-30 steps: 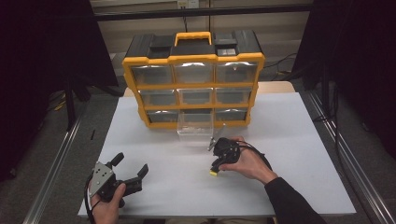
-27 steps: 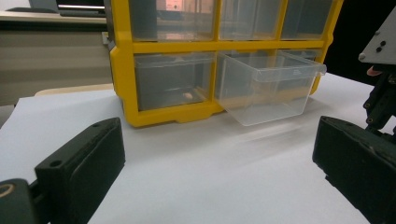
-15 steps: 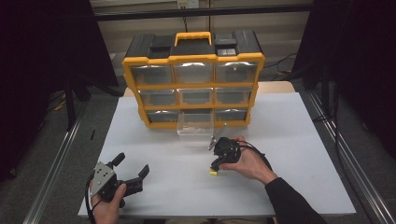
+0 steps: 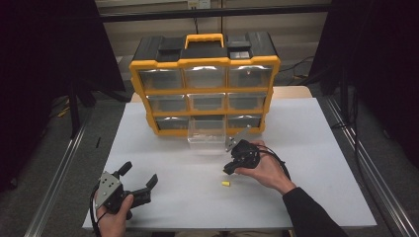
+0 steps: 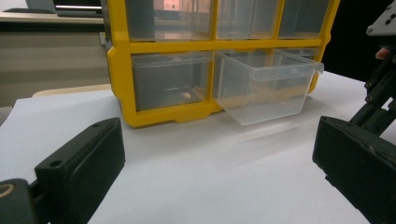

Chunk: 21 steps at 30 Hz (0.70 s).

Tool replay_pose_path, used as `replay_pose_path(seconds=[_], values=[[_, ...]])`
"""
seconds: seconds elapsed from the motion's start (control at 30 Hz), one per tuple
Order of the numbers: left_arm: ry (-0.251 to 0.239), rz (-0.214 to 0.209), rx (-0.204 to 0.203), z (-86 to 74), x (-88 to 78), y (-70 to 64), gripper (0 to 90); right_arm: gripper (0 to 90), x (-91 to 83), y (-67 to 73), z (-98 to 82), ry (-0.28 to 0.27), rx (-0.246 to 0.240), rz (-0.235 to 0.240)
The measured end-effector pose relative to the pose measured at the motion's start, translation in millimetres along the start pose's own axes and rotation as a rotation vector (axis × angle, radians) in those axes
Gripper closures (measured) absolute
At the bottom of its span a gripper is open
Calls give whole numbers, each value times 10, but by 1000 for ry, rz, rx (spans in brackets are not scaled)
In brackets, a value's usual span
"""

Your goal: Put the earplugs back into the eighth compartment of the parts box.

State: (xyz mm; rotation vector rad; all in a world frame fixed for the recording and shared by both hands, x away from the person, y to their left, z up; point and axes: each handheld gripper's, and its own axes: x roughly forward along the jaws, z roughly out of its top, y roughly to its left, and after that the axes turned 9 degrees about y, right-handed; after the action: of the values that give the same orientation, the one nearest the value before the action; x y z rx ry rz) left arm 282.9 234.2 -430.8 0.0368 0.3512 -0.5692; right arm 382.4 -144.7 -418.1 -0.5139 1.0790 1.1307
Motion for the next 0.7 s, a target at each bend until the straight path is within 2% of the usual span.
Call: replay_pose_path(seconds=[0.2, 0.43, 0.7], values=[[-6, 1, -7, 1, -2, -2, 24, 823, -77, -10, -47, -91, 13, 12], [-5, 4, -2, 1, -1, 3, 24, 824, -124, -8, -79, -174, 15, 31], [-4, 2, -3, 2, -4, -5, 24, 825, -210, 14, -80, -239, 9, 9]])
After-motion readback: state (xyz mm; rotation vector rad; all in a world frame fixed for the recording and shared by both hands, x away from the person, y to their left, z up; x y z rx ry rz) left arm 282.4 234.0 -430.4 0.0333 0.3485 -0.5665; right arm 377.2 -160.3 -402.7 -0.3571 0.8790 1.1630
